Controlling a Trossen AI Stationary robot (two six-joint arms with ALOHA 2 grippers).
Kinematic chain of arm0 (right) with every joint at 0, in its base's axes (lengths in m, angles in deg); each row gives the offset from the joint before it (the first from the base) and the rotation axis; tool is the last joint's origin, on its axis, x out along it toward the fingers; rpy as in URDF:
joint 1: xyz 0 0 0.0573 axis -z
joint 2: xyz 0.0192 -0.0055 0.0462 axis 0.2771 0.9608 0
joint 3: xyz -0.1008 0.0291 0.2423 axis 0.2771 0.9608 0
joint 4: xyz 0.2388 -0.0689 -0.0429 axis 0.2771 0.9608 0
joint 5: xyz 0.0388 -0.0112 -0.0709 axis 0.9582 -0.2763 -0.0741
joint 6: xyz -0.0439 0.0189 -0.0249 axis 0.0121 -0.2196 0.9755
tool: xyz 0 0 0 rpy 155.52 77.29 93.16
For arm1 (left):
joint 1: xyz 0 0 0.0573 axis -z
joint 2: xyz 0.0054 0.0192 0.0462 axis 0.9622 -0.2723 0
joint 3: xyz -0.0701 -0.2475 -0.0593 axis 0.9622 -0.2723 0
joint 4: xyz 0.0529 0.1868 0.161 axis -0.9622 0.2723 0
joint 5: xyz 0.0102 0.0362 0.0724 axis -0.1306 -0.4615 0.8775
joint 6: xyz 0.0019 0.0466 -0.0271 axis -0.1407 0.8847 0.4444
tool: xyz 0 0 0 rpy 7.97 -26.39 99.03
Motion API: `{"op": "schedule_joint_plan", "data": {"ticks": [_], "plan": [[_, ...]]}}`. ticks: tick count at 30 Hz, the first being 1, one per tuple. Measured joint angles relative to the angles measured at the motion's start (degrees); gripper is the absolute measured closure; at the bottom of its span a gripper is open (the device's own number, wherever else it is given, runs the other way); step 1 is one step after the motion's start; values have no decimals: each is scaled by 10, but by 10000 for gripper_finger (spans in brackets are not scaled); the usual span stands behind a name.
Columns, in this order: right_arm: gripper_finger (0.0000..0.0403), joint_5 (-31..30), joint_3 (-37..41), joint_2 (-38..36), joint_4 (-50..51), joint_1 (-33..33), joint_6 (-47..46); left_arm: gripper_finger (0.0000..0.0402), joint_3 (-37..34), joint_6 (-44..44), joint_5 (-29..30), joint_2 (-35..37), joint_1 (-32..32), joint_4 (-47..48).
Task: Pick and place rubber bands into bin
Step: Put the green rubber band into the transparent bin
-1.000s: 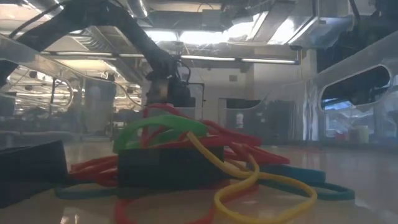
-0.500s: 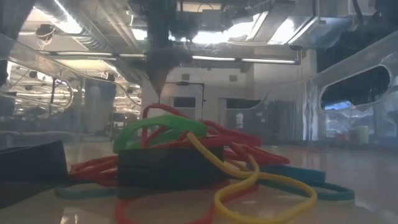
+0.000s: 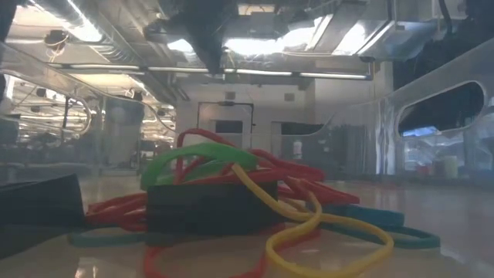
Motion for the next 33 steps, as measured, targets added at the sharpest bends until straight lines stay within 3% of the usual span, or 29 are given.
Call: {"op": "schedule_joint_plan", "data": {"ticks": [6, 13, 18, 24, 33], "plan": [[391, 0, 0, 0, 8, 0, 0, 399, 0, -59, -1, -28, 104, -76], [391, 0, 0, 0, 11, 0, -1, 399, 0, -17, -15, -74, 179, -156], [391, 1, 0, 0, 15, 0, -2, 399, 1, 10, -57, -118, 192, -211], [391, 7, 0, 0, 16, 0, -3, 395, 0, 13, -133, -167, 191, -207], [391, 21, 0, 0, 21, 0, -6, 327, 0, 2, -156, -180, 187, -206]]}}
